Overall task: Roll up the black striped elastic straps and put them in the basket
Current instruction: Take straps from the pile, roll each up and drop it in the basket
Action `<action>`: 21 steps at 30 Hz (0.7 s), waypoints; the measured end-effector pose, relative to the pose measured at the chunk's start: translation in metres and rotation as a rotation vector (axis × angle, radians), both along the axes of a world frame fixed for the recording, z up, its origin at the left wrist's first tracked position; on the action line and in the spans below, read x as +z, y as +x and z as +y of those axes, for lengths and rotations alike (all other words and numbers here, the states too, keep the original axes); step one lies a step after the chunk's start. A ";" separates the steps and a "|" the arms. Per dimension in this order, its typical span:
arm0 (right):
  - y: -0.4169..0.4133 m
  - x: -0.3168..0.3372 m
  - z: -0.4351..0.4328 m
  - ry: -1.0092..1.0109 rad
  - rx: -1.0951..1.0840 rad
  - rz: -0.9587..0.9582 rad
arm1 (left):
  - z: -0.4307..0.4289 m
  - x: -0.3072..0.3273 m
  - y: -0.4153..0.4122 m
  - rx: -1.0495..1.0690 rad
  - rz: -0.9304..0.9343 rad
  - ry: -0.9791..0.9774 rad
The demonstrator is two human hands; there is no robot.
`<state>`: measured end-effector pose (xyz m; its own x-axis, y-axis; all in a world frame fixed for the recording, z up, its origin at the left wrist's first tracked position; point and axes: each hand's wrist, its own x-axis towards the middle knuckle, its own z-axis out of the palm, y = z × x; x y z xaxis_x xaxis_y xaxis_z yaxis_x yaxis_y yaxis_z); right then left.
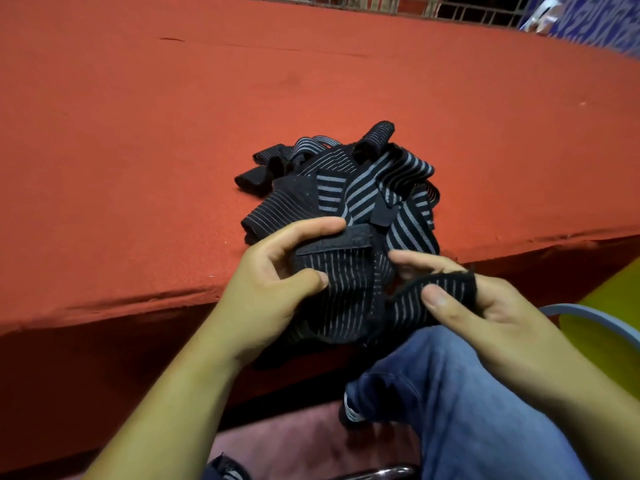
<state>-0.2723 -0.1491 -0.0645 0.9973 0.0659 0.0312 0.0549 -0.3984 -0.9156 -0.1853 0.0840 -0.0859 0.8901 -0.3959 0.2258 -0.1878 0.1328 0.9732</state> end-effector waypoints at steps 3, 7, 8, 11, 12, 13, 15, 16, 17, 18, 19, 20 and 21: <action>0.008 -0.001 0.005 -0.013 0.114 0.028 | -0.001 -0.001 -0.002 -0.082 0.089 -0.076; 0.015 -0.013 0.013 -0.002 0.210 0.040 | 0.003 0.000 0.000 -0.105 0.141 -0.143; 0.016 -0.014 0.015 0.005 0.199 0.031 | 0.004 0.000 0.001 -0.091 0.141 -0.143; 0.014 -0.015 0.013 0.100 0.098 -0.003 | 0.006 0.000 0.006 0.003 0.161 -0.171; 0.013 -0.015 0.011 0.124 0.070 -0.004 | 0.007 0.001 0.008 0.040 0.176 -0.189; 0.012 -0.016 0.007 0.135 0.048 -0.011 | 0.009 0.003 0.010 0.078 0.196 -0.218; 0.008 -0.020 0.000 0.171 -0.008 -0.024 | 0.013 0.005 0.014 0.157 0.238 -0.286; 0.005 -0.021 -0.004 0.199 -0.042 -0.029 | 0.016 0.006 0.016 0.189 0.254 -0.311; 0.003 -0.022 -0.007 0.220 -0.076 -0.030 | 0.018 0.007 0.018 0.216 0.257 -0.328; 0.001 -0.024 -0.010 0.234 -0.111 -0.023 | 0.020 0.008 0.019 0.235 0.255 -0.336; -0.001 -0.025 -0.012 0.233 -0.141 -0.015 | 0.020 0.008 0.019 0.241 0.247 -0.335; -0.003 -0.026 -0.013 0.225 -0.165 -0.009 | 0.018 0.008 0.018 0.234 0.234 -0.324; -0.004 -0.027 -0.014 0.211 -0.187 -0.009 | 0.016 0.007 0.017 0.213 0.216 -0.305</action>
<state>-0.2759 -0.1629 -0.0918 0.9912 -0.1282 0.0340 0.0074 -0.2029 -0.9792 -0.1686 0.0999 -0.0786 0.9845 -0.1417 0.1035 -0.0385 0.4010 0.9153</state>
